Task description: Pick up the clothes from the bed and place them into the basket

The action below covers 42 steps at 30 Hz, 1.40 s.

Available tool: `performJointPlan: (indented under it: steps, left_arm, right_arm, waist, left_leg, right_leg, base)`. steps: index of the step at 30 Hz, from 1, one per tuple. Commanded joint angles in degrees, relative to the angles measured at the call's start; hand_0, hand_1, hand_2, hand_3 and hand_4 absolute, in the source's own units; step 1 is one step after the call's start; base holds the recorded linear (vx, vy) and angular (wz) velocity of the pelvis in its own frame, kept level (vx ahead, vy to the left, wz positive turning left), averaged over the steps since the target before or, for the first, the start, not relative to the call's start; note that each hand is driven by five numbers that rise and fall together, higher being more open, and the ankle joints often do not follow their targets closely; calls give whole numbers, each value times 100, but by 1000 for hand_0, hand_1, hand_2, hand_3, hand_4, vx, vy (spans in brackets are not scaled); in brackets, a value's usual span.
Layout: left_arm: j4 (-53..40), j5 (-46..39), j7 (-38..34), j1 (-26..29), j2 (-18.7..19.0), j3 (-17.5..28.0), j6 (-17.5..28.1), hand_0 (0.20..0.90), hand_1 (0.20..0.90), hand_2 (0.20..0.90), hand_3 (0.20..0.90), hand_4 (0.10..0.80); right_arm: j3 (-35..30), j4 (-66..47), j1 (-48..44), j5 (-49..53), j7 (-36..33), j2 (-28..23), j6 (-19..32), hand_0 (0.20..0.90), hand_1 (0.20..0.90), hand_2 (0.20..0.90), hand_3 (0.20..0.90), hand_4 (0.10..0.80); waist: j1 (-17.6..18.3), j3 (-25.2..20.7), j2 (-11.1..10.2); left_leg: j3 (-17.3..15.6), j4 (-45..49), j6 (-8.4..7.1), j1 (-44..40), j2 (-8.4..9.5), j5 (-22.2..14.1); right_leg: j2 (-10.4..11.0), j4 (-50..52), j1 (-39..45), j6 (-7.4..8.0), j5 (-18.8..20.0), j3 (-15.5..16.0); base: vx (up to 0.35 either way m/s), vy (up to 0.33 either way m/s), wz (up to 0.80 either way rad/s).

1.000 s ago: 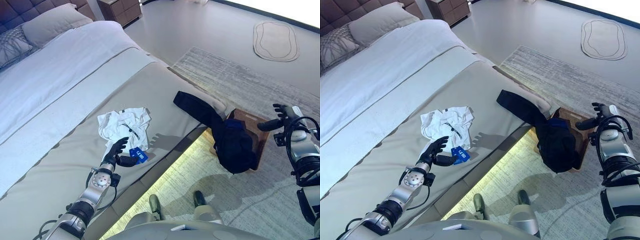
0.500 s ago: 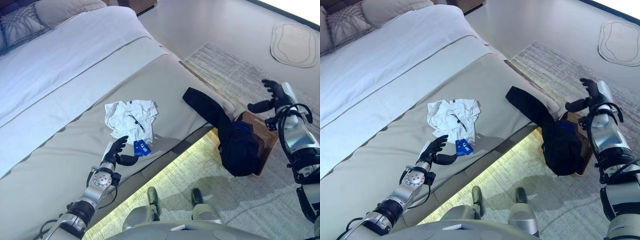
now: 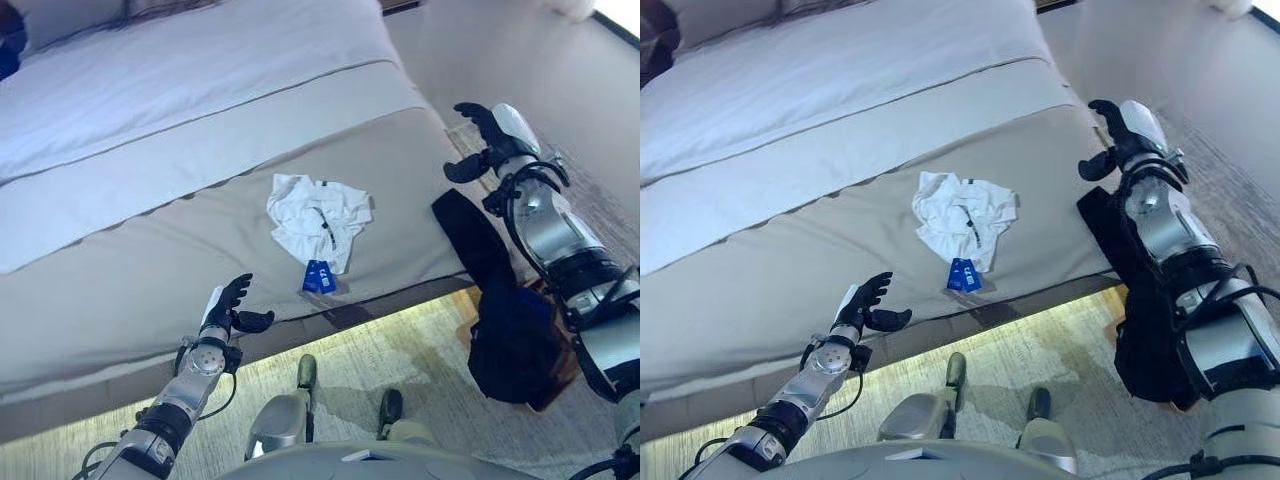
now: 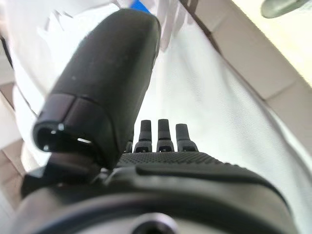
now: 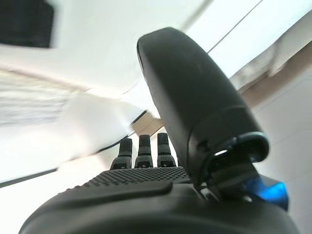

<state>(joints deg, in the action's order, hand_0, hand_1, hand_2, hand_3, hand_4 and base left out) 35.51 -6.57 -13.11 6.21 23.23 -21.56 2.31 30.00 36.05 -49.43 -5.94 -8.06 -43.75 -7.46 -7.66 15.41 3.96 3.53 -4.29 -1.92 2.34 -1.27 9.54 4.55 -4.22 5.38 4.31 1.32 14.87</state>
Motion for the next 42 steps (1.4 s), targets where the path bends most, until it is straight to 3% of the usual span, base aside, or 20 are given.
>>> performJointPlan:
  steps: [1,8,9,13,17,23,29,38,39,41,42]
  left_arm:
    - [-565,217,-83,406,547,112,457,900,900,900,900,800]
    - [-1050,310,29,680,743,-122,769,900,900,900,900,800]
    - [-1191,294,32,687,802,-141,773,900,900,900,900,800]
    - [-1713,101,11,503,986,-62,896,900,900,900,900,800]
    - [-2206,-109,-56,152,1082,52,1119,900,900,900,900,800]
    - [-2579,-413,-304,-147,1106,144,1377,900,900,900,900,800]
    - [-2936,-846,-387,-269,1099,202,1700,900,900,900,900,800]
    - [-3207,-1040,-534,-280,1187,253,1859,900,900,900,900,800]
    - [-3226,-1066,-541,-261,1204,260,1843,900,900,900,900,800]
    - [-3219,-1074,-566,-228,1221,253,1844,900,900,900,900,800]
    - [-3222,-1077,-578,-219,1232,253,1836,900,900,900,900,800]
  right_arm:
    - [324,65,-1158,-54,-181,-201,65,900,900,900,900,800]
    - [711,979,-1927,53,-403,-104,-123,900,900,900,900,800]
    - [702,1099,-1989,32,-460,-65,-198,900,900,900,900,800]
    - [648,1272,-2145,67,-660,-60,-381,900,900,900,900,800]
    - [699,1318,-2268,-97,-701,-134,-518,900,900,900,900,800]
    - [839,1450,-2475,-33,-714,-238,-828,900,900,900,900,800]
    - [1049,1898,-2793,-44,-529,-261,-998,900,900,900,900,800]
    - [1436,2708,-3236,-84,220,-189,-1064,900,900,900,900,800]
    - [1479,2745,-3245,-105,300,-178,-1061,832,832,832,820,720]
    - [1528,2834,-3290,-79,334,-144,-987,300,300,300,200,100]
    - [1538,2854,-3328,-21,284,-138,-993,300,300,300,200,100]
  waist:
    - [-347,282,-247]
    - [-833,1043,-41]
    - [-919,1167,-42]
    - [-1123,1439,71]
    - [-1255,1439,202]
    - [-1308,1439,412]
    - [-1372,1439,579]
    - [-1452,1439,625]
    - [-1452,1439,618]
    - [-1450,1439,602]
    - [-1453,1439,593]
  left_leg:
    - [206,939,-24,245,236,-838]
    - [469,1988,61,1094,525,-1054]
    - [426,2301,75,1213,564,-1307]
    - [353,3240,254,1859,789,-1711]
    - [329,4165,411,2734,1043,-2025]
    - [257,5452,531,4045,1251,-2402]
    - [237,6479,673,5094,1348,-2715]
    - [258,7538,707,5991,1382,-3041]
    - [271,7606,704,6010,1378,-3076]
    - [296,7671,700,5990,1379,-3115]
    - [303,7698,706,5963,1376,-3133]
  right_leg:
    - [316,1595,-700,-374,-548,210]
    - [617,2855,-1340,-528,-1038,594]
    - [710,3228,-1437,-533,-1318,586]
    - [1005,4272,-1976,-622,-1704,681]
    - [1147,5144,-2833,-651,-1925,546]
    - [1155,6132,-4182,-725,-2150,271]
    - [1116,6896,-5321,-771,-2356,59]
    - [1002,7811,-6159,-828,-2687,-132]
    - [992,7859,-6170,-840,-2721,-143]
    - [964,7908,-6148,-854,-2751,-150]
    - [956,7922,-6125,-861,-2760,-146]
  base:
    - [-169,56,57]
    - [-80,44,41]
    - [37,-33,39]
    - [8,-9,38]
    - [-4,34,27]
    - [-46,37,10]
    - [-63,60,-1]
    - [-58,29,0]
    - [-33,5,-18]
    - [-19,1,6]
    - [-13,-1,25]
